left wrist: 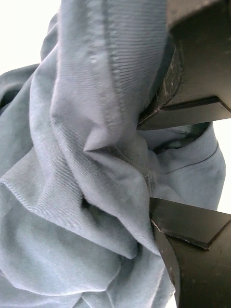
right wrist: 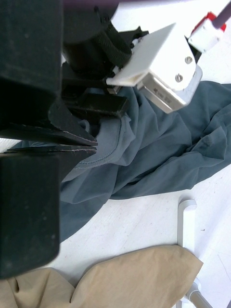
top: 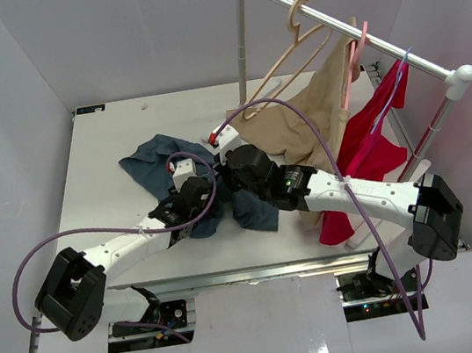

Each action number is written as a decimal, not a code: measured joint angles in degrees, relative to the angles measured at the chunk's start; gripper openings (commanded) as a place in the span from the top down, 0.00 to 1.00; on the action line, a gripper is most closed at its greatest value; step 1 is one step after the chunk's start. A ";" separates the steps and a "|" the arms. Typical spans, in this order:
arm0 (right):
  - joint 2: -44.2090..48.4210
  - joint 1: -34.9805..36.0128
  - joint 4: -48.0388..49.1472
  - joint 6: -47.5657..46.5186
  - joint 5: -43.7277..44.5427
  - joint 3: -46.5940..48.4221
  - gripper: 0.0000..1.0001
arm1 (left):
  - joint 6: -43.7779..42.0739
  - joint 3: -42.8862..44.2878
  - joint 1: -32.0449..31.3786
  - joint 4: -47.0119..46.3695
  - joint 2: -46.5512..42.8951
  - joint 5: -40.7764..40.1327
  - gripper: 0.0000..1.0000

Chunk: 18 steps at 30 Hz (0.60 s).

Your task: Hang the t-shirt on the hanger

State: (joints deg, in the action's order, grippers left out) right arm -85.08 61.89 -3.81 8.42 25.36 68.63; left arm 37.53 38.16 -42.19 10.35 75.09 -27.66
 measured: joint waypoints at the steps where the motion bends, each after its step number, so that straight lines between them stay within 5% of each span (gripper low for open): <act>1: 0.00 0.00 0.08 0.01 -0.05 -0.01 0.92 | 0.01 0.40 0.00 -0.11 0.74 -0.42 0.76; 5: 0.42 0.00 0.31 0.01 -0.04 -0.37 0.92 | 0.63 1.04 0.00 0.60 3.78 -2.72 1.00; 10: 1.96 0.00 0.75 -0.01 0.28 -2.47 0.92 | 0.91 1.86 0.00 3.91 3.04 -3.97 1.00; 14: 2.23 -0.11 0.76 -0.03 1.06 -2.96 0.92 | 0.88 1.87 0.00 7.86 -3.51 -4.22 0.83; 18: 2.18 -0.63 0.88 -0.03 1.44 -2.96 0.92 | 1.05 1.81 0.00 10.90 -11.08 -5.01 0.81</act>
State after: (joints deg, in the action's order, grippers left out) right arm -82.90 61.26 -2.93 8.39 26.80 65.67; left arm 38.58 39.96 -42.19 21.26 64.01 -32.67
